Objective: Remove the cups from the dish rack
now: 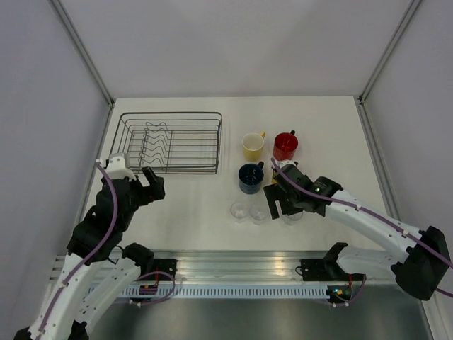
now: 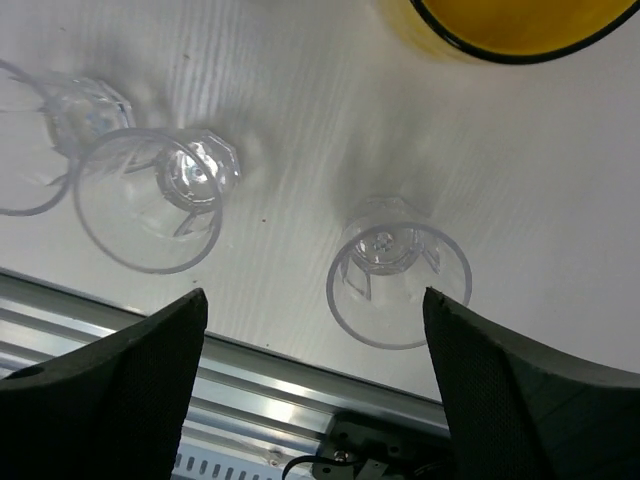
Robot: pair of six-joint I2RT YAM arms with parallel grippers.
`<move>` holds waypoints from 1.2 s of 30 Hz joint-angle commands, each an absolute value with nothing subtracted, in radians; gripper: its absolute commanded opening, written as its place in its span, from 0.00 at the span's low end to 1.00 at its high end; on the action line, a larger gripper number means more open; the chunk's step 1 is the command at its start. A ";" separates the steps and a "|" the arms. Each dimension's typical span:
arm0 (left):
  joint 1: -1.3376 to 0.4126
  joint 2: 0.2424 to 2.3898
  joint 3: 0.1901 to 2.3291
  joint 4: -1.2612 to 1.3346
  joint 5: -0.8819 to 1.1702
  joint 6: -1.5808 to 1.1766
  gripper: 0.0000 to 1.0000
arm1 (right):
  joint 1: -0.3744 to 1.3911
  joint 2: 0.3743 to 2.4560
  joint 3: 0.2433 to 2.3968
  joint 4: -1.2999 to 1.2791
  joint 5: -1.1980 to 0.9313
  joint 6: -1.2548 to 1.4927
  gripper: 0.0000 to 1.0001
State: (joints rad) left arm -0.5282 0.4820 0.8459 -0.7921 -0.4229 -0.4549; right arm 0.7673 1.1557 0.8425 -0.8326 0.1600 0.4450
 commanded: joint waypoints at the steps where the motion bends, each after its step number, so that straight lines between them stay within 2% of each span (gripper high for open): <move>1: -0.353 0.511 0.839 -0.700 -0.240 -0.380 1.00 | 0.765 1.086 0.920 -0.870 0.164 0.422 0.93; 3: -0.263 0.522 0.842 -0.684 -0.186 -0.368 1.00 | 0.764 1.062 0.951 -0.888 0.207 0.420 0.98; 9: -0.134 0.538 0.828 -0.655 -0.068 -0.345 1.00 | 0.762 1.065 0.995 -0.923 0.245 0.397 0.98; 17: -0.124 0.520 0.819 -0.653 -0.064 -0.333 1.00 | 0.762 0.977 1.080 -0.902 0.460 0.416 0.98; 26: -0.124 0.465 0.792 -0.635 -0.087 -0.296 1.00 | 0.764 0.738 0.991 -0.750 0.736 0.381 0.98; 32: -0.126 0.351 0.764 -0.611 -0.113 -0.215 1.00 | 0.762 0.549 0.943 -0.687 0.791 0.292 0.98; 36: -0.126 0.285 0.742 -0.597 -0.149 -0.167 1.00 | 0.764 0.508 0.960 -0.710 0.807 0.255 0.98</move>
